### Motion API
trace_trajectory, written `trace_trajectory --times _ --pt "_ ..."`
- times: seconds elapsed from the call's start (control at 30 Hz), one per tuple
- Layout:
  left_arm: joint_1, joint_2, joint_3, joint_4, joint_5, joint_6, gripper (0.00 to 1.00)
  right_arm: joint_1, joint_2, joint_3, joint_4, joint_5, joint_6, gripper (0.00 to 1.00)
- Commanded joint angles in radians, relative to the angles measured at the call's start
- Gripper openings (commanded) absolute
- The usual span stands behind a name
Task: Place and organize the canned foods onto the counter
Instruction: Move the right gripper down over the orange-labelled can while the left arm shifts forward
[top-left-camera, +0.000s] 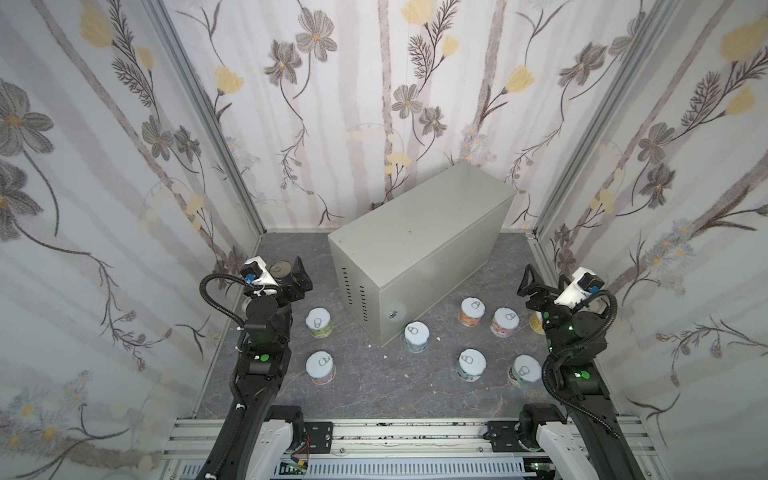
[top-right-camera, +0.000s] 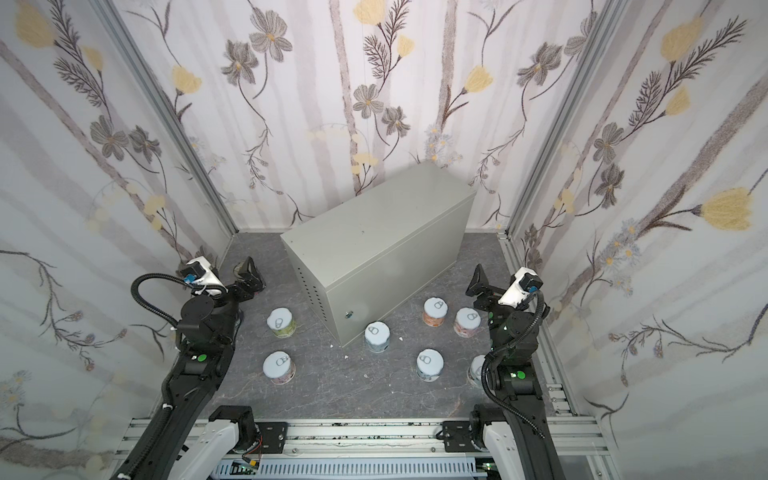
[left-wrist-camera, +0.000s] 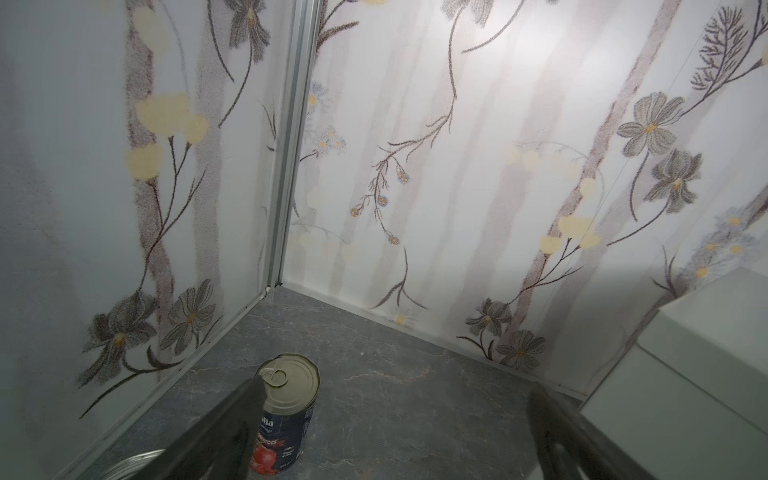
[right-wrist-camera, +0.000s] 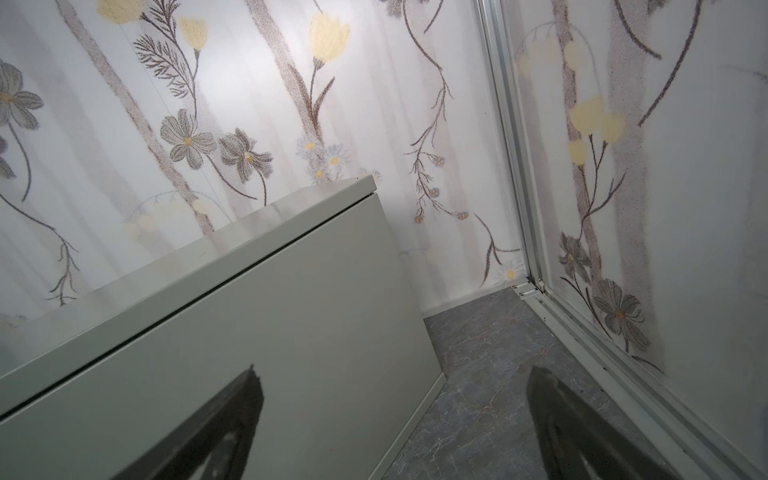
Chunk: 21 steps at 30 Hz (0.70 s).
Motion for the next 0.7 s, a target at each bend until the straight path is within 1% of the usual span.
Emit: trace_trajectory --times 0.0,0.17,0.23,0.33,0.43,0.53,0.67 --pt "-0.009 -0.052 0.043 -0.239 0.015 -0.075 1.00 0.022 0.019 0.057 -0.183 0.020 0.070 1.00" --pt "-0.010 -0.064 0.109 -0.454 0.040 -0.130 1.00 0.114 0.110 0.089 -0.226 0.037 0.073 1.00" --pt "-0.014 -0.063 0.119 -0.515 0.067 -0.156 1.00 0.151 0.158 0.103 -0.240 0.049 0.056 1.00" --pt "-0.028 -0.067 0.113 -0.576 0.070 -0.183 1.00 0.191 0.209 0.110 -0.255 0.076 0.043 1.00" --pt "-0.037 -0.066 0.097 -0.589 0.061 -0.195 1.00 0.201 0.233 0.103 -0.279 0.056 0.043 1.00" --pt "-0.038 -0.016 0.092 -0.585 0.019 -0.209 1.00 0.208 0.253 0.070 -0.260 0.007 0.037 1.00" --pt "-0.042 0.079 0.061 -0.529 0.045 -0.260 1.00 0.215 0.313 0.036 -0.251 -0.029 0.038 1.00"
